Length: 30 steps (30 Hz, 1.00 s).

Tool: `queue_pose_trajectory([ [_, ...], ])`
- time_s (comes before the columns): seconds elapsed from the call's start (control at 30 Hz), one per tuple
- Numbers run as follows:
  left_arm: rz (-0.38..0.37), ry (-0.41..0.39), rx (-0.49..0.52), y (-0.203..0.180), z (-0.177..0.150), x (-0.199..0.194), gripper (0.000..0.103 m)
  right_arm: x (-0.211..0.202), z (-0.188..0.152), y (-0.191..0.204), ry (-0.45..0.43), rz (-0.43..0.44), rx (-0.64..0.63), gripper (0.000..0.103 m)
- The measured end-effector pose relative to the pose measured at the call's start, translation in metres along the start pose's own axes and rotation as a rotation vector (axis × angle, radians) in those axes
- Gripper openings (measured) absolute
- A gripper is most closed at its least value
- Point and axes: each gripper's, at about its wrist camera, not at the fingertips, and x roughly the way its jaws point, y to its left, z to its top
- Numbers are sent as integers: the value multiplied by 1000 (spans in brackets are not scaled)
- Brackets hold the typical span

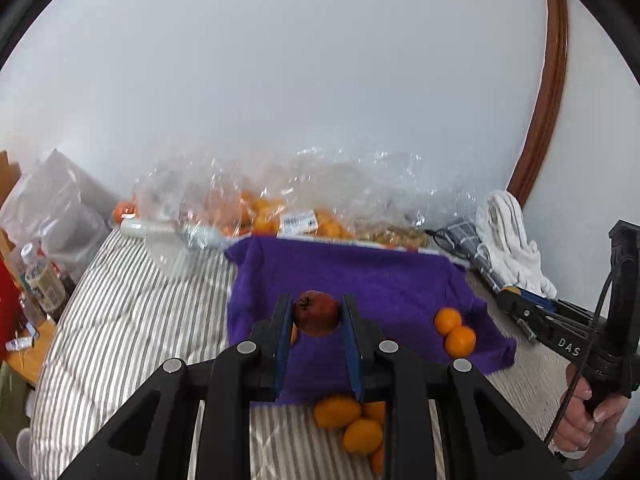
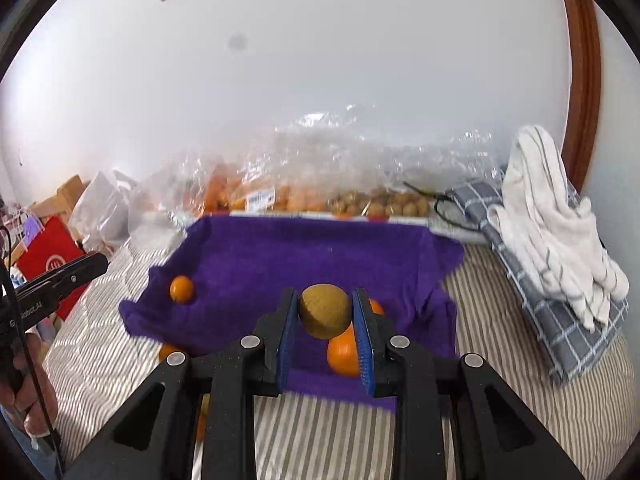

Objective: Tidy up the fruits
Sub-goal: 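Carry the yellow-green fruit and the red fruit over the purple towel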

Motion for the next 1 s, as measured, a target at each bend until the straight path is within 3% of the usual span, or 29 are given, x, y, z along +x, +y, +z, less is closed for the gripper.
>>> queue_pose_trajectory([
  [0.27, -6, 0, -32, -3, 9, 35, 23, 30, 26, -8, -20, 3, 17, 27],
  [0.5, 10, 62, -42, 11, -11, 65, 23, 59, 12, -21, 20, 11, 31, 27],
  [1.0, 41, 57, -20, 13, -18, 75, 23, 74, 1, -41, 50, 0, 75, 27],
])
